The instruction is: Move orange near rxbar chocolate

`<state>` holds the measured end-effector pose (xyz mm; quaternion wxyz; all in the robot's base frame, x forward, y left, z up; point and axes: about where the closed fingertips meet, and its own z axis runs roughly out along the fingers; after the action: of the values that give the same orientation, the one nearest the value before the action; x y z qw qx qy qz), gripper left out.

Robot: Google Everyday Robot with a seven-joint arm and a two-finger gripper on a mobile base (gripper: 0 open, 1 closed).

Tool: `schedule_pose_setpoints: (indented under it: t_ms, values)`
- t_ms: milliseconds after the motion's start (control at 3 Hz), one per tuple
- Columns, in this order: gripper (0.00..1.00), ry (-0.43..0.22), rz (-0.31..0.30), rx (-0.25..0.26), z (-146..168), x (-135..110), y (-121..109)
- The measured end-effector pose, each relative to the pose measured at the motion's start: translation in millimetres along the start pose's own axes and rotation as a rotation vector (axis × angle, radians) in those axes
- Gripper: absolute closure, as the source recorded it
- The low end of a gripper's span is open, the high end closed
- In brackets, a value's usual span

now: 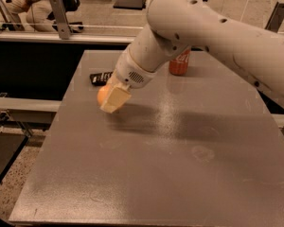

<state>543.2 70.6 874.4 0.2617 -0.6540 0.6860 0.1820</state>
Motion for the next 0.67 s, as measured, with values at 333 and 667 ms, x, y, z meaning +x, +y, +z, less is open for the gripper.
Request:
schedule_pose_setpoints:
  t_ms: [333,667]
  values:
    - [1.00,-0.005,0.038,0.008,-1.0,14.6,-32.9]
    - [0.98,-0.008,0.064,0.021,2.9,18.0,-61.0]
